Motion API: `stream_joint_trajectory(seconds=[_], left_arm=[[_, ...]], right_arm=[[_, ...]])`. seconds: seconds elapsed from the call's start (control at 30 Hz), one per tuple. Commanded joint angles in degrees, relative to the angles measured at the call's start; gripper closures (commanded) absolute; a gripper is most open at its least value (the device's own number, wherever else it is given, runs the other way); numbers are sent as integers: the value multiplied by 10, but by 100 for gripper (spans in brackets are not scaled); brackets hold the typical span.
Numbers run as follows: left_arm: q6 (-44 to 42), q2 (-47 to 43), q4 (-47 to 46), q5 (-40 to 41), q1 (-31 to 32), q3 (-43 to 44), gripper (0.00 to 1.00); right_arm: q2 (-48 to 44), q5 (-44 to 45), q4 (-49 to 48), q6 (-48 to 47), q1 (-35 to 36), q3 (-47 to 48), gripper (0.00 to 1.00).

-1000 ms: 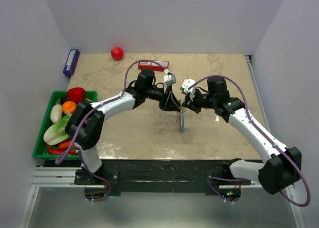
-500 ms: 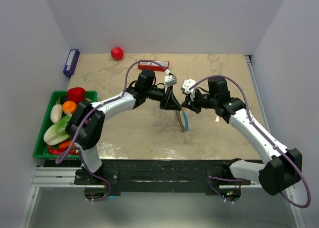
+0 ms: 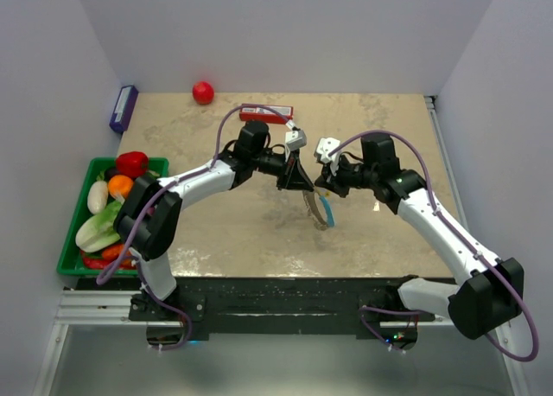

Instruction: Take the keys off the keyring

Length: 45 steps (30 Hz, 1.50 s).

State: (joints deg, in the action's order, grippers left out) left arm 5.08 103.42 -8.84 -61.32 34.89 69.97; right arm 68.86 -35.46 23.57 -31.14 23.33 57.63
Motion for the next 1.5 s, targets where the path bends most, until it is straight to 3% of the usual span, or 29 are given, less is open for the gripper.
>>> stream_joint_trajectory(seconds=[0.0, 0.47, 0.87, 1.47], left_arm=[[1, -5, -28, -17, 2, 13, 100], [-1, -51, -38, 15, 1, -15, 100], [-6, -81, -35, 29, 0, -17, 100], [-20, -83, -17, 52, 1, -16, 100]], right_arm=[[-21, 10, -7, -10, -1, 13, 100], [-36, 33, 31, -24, -29, 14, 100], [-24, 46, -3, 8, -29, -22, 100], [-38, -19, 12, -5, -28, -7, 100]])
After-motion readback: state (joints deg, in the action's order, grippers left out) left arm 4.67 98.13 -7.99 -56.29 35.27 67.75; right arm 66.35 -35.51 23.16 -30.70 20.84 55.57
